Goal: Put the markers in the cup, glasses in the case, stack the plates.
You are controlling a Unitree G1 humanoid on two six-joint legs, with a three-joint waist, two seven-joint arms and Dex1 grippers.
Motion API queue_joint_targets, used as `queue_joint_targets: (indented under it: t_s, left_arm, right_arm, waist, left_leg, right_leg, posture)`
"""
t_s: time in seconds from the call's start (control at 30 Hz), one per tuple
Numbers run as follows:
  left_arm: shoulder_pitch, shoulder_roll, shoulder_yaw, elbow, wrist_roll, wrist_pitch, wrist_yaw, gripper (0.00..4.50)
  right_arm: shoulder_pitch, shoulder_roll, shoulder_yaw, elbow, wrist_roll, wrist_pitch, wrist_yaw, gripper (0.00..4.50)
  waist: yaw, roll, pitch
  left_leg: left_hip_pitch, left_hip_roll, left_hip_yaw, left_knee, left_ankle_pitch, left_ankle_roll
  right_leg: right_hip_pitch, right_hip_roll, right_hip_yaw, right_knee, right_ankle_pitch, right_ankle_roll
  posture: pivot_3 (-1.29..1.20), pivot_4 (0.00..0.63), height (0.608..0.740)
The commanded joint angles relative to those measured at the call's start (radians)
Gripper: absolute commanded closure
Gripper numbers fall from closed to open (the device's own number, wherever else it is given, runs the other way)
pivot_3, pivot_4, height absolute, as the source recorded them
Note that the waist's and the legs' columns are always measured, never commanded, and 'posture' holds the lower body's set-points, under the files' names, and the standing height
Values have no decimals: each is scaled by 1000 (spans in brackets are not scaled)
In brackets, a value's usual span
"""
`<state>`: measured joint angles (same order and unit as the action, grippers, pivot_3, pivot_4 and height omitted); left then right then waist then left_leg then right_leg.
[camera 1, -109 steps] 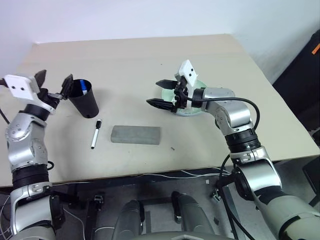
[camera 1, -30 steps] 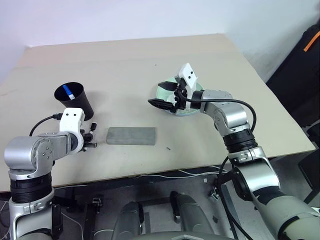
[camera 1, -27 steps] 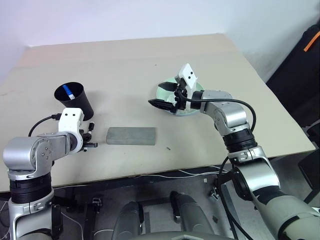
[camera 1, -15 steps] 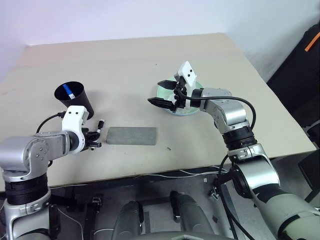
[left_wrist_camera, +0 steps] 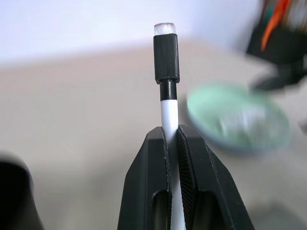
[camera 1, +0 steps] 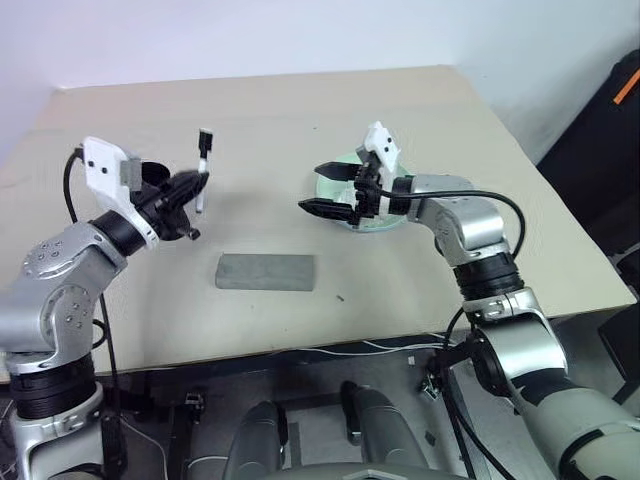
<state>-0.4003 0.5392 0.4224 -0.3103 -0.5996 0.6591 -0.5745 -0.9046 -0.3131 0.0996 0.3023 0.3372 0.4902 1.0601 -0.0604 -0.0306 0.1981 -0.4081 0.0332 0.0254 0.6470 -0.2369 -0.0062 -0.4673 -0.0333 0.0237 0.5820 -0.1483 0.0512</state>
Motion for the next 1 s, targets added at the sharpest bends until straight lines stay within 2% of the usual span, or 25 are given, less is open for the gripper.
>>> queue_joint_targets:
  t_s: [0.03, 0.47, 0.7, 1.0]
  left_arm:
    - [-34, -22, 48, 29, -7, -183, -36, 4479]
    - [-140, 22, 56, 252, 52, -482, -47, 4479]
    - [-158, 99, 109, 500, 87, -657, -85, 4479]
    - [-174, 80, 73, 680, 105, -777, -131, 4479]
  right_arm:
    - [13, -17, -30, -114, 81, 51, 43, 0]
    - [38, -56, -26, -197, 152, 125, 65, 0]
    - [38, -46, 4, -164, 67, 35, -3, 0]
    - [37, -48, 27, -144, 17, -16, -20, 0]
  waist:
    - [0, 0, 0]
    - [16, 0, 0]
    - [16, 0, 0]
    - [20, 0, 0]
  left_leg:
    - [0, 0, 0, 0, 0, 0]
    - [1, 1, 0, 2, 0, 0]
    - [1, 1, 1, 2, 0, 0]
    - [0, 2, 2, 2, 0, 0]
  right_leg:
    - [0, 0, 0, 0, 0, 0]
    - [1, 1, 0, 1, -1, 3]
    - [0, 1, 0, 1, -1, 3]
    - [0, 1, 0, 1, 1, 0]
  posture:
    - [0, 150, 733]
    - [0, 150, 733]
    - [0, 150, 733]
    - [0, 150, 733]
